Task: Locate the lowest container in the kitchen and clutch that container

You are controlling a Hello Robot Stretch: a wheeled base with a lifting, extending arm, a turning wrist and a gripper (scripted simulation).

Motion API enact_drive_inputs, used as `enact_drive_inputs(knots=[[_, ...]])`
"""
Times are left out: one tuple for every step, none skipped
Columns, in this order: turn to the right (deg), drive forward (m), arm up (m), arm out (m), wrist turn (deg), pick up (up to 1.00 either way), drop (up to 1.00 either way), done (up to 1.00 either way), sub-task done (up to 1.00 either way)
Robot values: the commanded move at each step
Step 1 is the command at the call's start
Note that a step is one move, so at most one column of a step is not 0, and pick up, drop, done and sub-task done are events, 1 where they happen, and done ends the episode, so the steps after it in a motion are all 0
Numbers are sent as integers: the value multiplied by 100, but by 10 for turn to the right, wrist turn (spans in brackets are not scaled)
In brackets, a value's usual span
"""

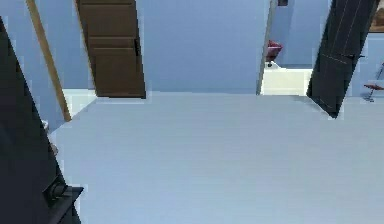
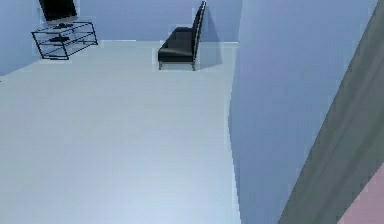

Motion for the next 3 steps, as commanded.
enact_drive_inputs(knots=[[0, 60, 0, 0, 0, 0, 0, 0, 0], [-300, 0, 0, 0, 0, 0, 0, 0, 0], [0, 100, 0, 0, 0, 0, 0, 0, 0]])
